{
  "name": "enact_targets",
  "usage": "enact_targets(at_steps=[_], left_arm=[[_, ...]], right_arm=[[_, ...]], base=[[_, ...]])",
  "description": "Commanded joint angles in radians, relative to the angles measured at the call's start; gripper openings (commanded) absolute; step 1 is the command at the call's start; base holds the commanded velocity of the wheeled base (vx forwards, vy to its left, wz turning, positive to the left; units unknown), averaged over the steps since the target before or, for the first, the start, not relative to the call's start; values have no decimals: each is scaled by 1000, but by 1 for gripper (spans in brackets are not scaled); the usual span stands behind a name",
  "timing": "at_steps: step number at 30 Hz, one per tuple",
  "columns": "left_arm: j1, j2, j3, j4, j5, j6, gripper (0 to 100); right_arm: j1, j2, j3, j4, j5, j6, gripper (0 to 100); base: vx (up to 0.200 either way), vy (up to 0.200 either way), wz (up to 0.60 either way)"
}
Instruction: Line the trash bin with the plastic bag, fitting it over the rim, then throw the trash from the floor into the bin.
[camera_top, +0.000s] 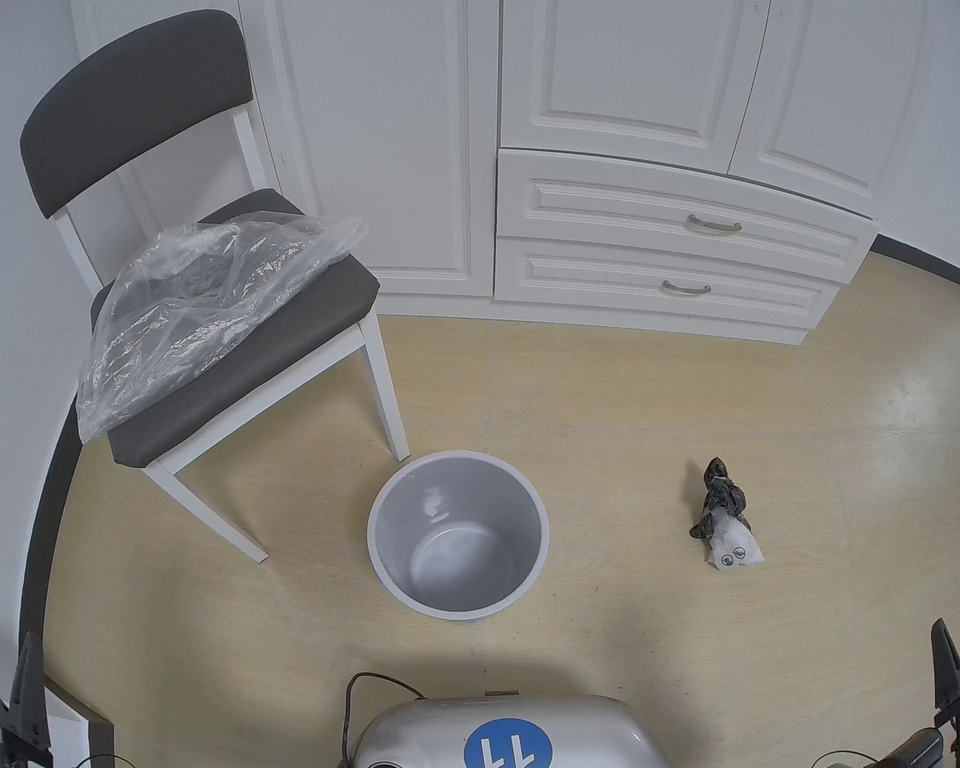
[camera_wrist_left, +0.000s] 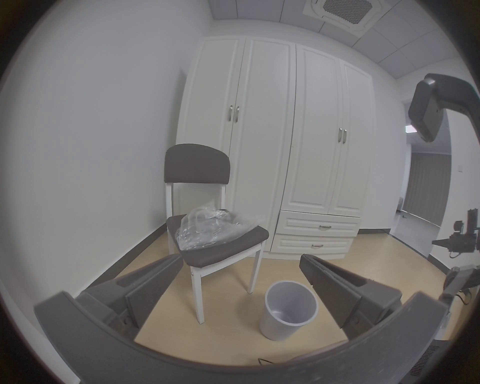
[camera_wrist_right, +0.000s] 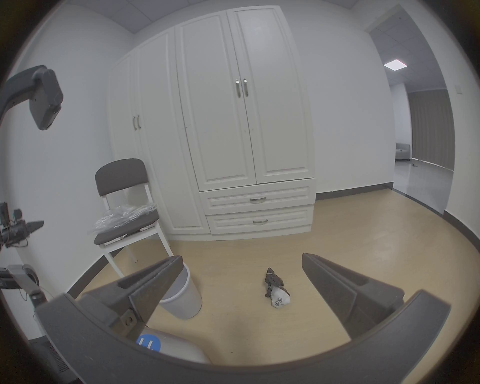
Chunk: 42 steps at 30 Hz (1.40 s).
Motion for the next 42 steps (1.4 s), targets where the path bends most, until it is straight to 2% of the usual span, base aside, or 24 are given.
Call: enact_targets(at_steps=[1,4,8,9,11,12,14,15,17,18,20,21,24,28,29,30,31,33,37,41,42], left_arm=[[-24,42,-56,108,-13,49,100],[-44,83,-59,154,-13,104,100],[-61,236,-70,163,-7,159,100],[-54,345,-88,163,-1,171,100],[-47,431,-110,166,16,176,100],[-36,566,-156,174,58,176,100],[-31,678,-194,169,93,173,100],[-22,778,-226,162,124,170,100],[-4,842,-251,155,147,170,100],[42,910,-284,131,161,176,100],[71,939,-297,106,161,181,100],[97,971,-304,60,159,185,100],[113,990,-304,14,161,218,100],[209,983,-297,-49,167,389,100],[209,983,-297,-49,167,389,100],[272,973,-284,-64,164,443,100],[298,971,-277,-73,159,460,100],[315,990,-275,-116,161,472,100],[323,1014,-264,-190,151,466,100],[346,1083,-268,-228,145,466,100],[357,1112,-263,-257,145,466,100]], right_arm=[[5,-1,-41,67,41,-40,100],[15,82,-50,78,64,-45,100],[40,311,-92,78,79,-43,100],[44,447,-122,76,81,-40,100],[44,548,-144,66,79,-38,100],[44,685,-179,58,75,-38,100],[44,778,-211,44,76,-42,100],[46,861,-239,12,75,-37,100],[49,916,-254,-25,75,-37,100],[49,992,-276,-97,70,-35,100],[49,1033,-285,-151,67,-35,100],[49,1090,-299,-235,56,-34,100],[46,1140,-319,-304,46,-34,100],[35,1177,-388,-350,30,-11,100],[35,1177,-388,-350,30,-11,100],[35,1168,-409,-353,30,31,100],[37,1163,-417,-355,32,54,100],[38,1165,-452,-356,30,86,100],[63,1142,-481,-358,24,98,100],[155,1078,-471,-356,9,98,100],[176,1065,-467,-356,-14,97,100]], base=[[0,0,0],[0,0,0],[0,0,0],[0,0,0],[0,0,0],[0,0,0],[0,0,0],[0,0,0],[0,0,0],[0,0,0],[0,0,0],[0,0,0],[0,0,0],[0,0,0],[0,0,0],[0,0,0],[0,0,0],[0,0,0],[0,0,0],[0,0,0],[0,0,0]])
